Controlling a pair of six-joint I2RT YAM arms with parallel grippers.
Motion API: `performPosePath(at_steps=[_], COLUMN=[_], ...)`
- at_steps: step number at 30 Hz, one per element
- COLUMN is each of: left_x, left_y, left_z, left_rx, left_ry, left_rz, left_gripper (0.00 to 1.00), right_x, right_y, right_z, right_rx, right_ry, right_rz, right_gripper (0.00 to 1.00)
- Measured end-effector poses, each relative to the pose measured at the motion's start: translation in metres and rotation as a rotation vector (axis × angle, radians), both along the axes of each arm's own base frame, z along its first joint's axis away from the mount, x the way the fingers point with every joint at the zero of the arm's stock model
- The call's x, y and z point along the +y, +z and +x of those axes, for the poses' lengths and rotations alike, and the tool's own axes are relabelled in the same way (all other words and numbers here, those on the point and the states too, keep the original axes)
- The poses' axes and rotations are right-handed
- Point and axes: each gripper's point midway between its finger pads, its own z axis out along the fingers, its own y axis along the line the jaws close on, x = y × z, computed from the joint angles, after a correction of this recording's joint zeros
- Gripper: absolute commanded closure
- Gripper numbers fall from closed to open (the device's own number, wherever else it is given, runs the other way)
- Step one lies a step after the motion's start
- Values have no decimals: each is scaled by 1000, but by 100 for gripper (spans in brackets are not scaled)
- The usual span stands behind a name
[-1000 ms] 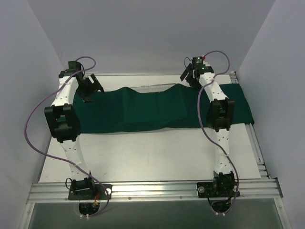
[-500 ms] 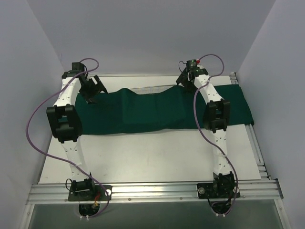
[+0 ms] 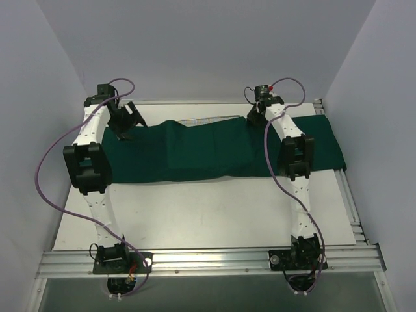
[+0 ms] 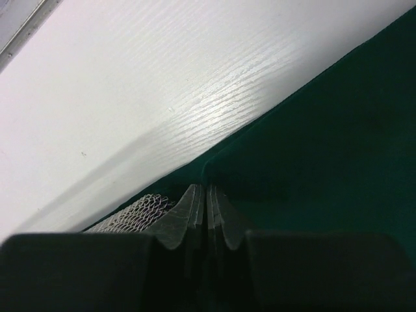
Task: Open and lay out the surgical kit
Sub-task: Open the surgical kit at the center of the board.
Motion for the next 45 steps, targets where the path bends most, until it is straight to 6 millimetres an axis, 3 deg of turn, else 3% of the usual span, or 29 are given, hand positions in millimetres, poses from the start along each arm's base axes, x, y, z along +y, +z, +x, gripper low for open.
performPosePath(at_steps=[10, 17, 22, 27, 34, 41, 45], left_x=[-1, -16, -41, -55, -58, -68, -80], left_y=[-1, 1, -9, -23, -28, -35, -47], left_z=[-3, 5, 23, 46, 68, 79, 75], left_rx=[12, 17, 41, 65, 69, 84, 125], left_ry=[0, 27, 82, 134, 202, 225, 217], left_rz=[2, -44, -130, -181, -217, -238, -237], left_gripper=[5, 5, 5, 5, 5, 6, 9], right_x=[1, 1, 16, 30, 34, 33, 34], right_y=[23, 79, 108, 97, 73, 83, 92], right_z=[-3, -31, -53, -75, -94, -111, -121], right_rx=[-22, -73, -121, -94, -48, -77, -113], right_ry=[29, 61, 116, 165, 200, 228, 260], right_rz=[-1, -2, 1, 7, 6, 21, 32], right_gripper=[100, 100, 100, 100, 100, 100, 100])
